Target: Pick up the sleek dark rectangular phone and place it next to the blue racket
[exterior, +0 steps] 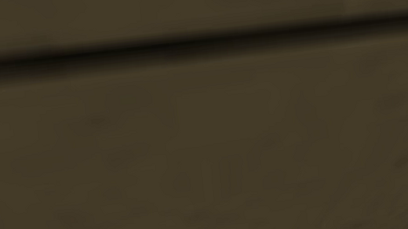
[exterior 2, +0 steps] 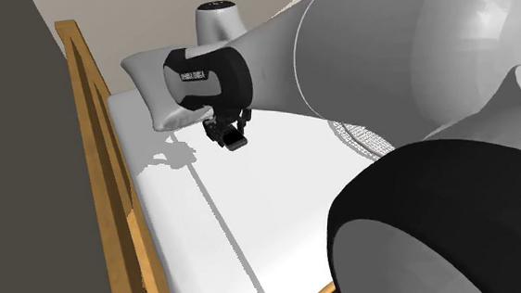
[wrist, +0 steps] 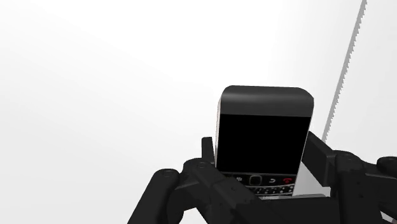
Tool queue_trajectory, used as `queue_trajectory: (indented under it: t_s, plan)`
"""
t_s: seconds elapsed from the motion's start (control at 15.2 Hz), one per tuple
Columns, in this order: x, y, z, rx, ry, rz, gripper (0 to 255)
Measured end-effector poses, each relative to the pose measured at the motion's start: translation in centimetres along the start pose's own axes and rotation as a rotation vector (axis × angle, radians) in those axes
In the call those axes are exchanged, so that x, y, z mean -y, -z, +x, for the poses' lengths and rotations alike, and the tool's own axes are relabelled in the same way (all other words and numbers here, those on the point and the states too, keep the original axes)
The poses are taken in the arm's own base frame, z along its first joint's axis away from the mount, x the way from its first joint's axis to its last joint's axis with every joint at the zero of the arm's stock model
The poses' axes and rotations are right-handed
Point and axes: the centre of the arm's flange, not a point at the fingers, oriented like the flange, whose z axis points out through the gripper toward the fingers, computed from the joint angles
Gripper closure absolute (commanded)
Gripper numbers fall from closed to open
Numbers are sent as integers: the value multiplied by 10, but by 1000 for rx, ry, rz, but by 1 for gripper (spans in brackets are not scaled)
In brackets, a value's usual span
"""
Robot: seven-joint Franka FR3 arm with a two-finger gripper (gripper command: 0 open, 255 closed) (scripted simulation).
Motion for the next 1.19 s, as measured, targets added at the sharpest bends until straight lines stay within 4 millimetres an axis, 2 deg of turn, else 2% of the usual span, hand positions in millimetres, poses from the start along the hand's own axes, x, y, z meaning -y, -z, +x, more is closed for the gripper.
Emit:
queue_trajectory:
  t_s: [0.13, 0.33, 1.19]
  plan:
    - [0, 10, -1, 0, 0, 0, 255]
    - [-17, 15, -19, 1, 0, 0, 255]
    - [-116, 10, -159, 1, -2, 0, 255]
